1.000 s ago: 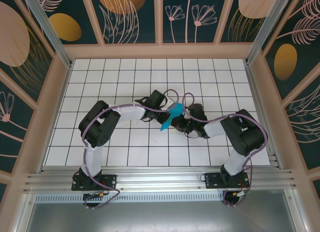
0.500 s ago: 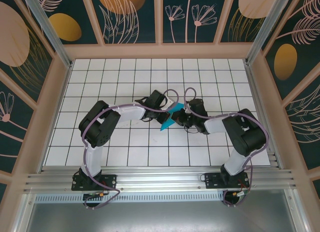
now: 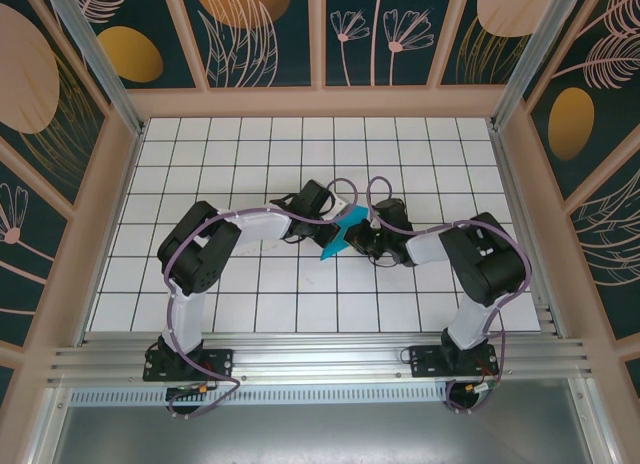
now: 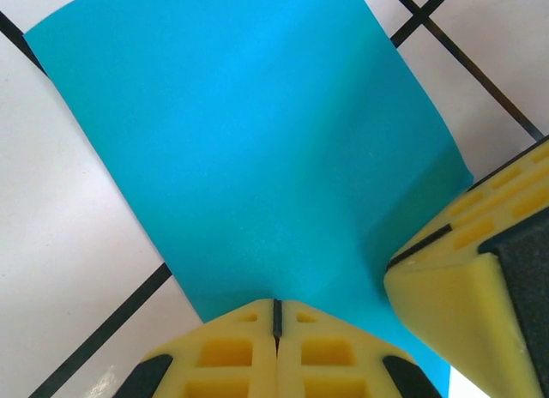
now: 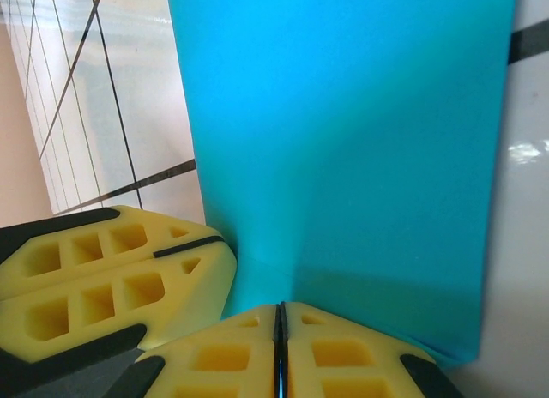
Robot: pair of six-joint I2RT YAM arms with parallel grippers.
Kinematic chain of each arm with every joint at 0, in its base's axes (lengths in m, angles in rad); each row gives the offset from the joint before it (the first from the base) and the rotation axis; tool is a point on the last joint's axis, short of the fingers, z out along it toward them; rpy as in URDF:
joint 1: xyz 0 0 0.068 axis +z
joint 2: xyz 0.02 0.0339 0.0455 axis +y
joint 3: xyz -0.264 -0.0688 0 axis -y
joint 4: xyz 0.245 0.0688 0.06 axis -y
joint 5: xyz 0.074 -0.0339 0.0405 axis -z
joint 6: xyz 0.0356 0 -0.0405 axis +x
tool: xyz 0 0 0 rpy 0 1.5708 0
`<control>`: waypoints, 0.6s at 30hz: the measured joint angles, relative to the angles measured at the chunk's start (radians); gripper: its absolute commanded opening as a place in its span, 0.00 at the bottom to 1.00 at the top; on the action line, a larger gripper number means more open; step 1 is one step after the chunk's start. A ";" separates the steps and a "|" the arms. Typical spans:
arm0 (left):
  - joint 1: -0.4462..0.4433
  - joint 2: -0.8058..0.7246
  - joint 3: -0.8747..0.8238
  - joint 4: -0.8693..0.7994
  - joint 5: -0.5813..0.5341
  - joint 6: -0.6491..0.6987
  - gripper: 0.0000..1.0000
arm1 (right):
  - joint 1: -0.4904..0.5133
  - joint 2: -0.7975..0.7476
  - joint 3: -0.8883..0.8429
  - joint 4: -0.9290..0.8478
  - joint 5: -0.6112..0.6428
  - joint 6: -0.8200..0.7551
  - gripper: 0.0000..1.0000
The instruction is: Fold a paper plane with a square sheet of paper (pick it up from the middle)
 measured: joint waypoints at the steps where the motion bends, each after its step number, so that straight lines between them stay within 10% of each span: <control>1: 0.000 0.000 0.001 0.000 -0.003 0.000 0.04 | -0.005 -0.011 -0.001 -0.014 0.000 -0.001 0.14; 18: 0.000 0.000 0.002 0.000 -0.014 0.000 0.06 | -0.047 -0.003 0.045 -0.112 0.023 -0.037 0.11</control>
